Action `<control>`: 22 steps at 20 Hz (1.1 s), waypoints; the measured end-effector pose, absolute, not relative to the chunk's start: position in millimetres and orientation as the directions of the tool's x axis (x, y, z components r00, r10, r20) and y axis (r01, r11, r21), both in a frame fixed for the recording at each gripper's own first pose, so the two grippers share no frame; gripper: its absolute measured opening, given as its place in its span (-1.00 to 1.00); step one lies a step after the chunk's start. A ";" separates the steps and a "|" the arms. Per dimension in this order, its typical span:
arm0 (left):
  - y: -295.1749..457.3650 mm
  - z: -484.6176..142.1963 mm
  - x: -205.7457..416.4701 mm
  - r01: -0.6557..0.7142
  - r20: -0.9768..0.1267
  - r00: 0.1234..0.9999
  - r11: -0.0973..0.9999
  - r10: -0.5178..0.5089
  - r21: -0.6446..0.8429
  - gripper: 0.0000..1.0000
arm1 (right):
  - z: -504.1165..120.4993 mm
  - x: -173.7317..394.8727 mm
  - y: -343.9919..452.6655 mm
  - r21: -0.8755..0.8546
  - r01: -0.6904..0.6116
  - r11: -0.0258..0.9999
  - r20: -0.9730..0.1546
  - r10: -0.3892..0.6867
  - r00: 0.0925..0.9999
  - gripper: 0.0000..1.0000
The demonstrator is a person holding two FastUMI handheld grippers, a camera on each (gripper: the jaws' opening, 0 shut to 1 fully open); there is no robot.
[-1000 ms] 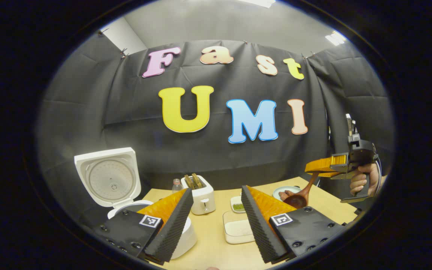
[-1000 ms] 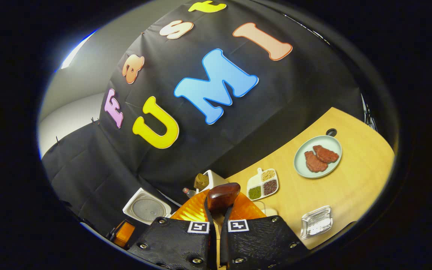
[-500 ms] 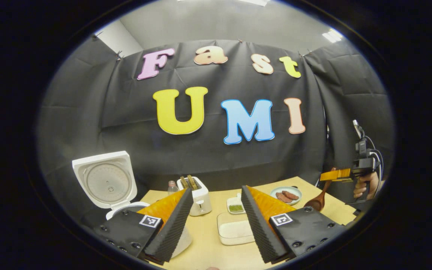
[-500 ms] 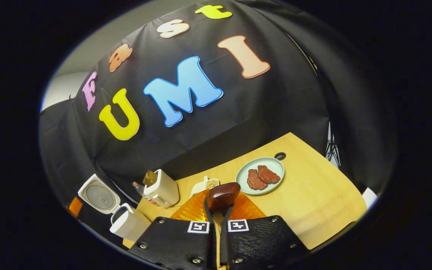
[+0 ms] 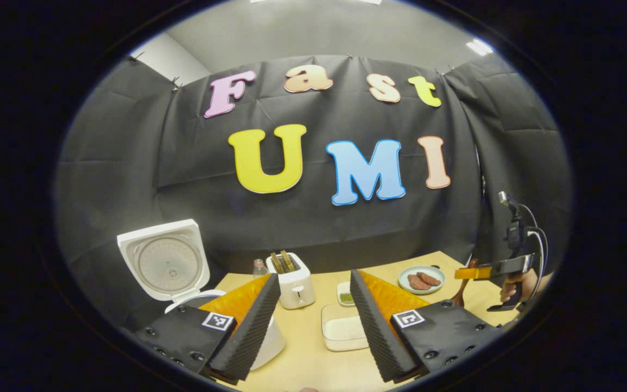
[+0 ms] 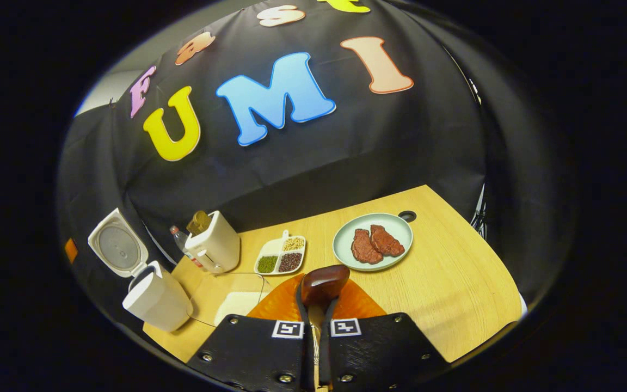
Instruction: Close the left gripper, press the button to open the rice cooker; take a wooden spoon from the chopstick holder with the right hand, scoop a spoonful of rice and pour it into the rice cooker, then put the wooden spoon back into the chopstick holder.
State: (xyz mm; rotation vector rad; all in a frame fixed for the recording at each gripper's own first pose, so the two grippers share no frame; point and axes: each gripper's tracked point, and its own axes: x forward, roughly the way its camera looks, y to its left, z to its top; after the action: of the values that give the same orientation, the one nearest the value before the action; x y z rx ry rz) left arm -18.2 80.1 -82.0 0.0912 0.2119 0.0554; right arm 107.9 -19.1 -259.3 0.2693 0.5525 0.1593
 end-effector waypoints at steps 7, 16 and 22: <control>86.5 -85.9 -24.1 -0.070 -0.230 0.969 0.994 0.088 0.088 0.83 | -288.9 105.7 -19.6 0.187 -0.075 0.979 -0.509 0.162 0.845 -0.70; 106.8 -93.4 -1.1 -0.100 -0.229 0.968 0.994 0.107 0.041 0.93 | -162.5 80.1 -49.0 -0.018 -0.031 0.999 -0.232 0.025 0.972 0.94; 155.4 -81.0 25.0 -0.151 -0.213 0.963 0.986 0.164 0.075 0.97 | -113.3 70.9 -6.2 0.031 -0.092 0.995 -0.162 0.096 0.982 0.94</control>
State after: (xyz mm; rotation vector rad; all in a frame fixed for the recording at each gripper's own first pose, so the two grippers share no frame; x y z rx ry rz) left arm 25.0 155.4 -81.0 0.0582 0.2200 0.1599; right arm 70.9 -6.2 -113.3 0.0238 0.1640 0.0943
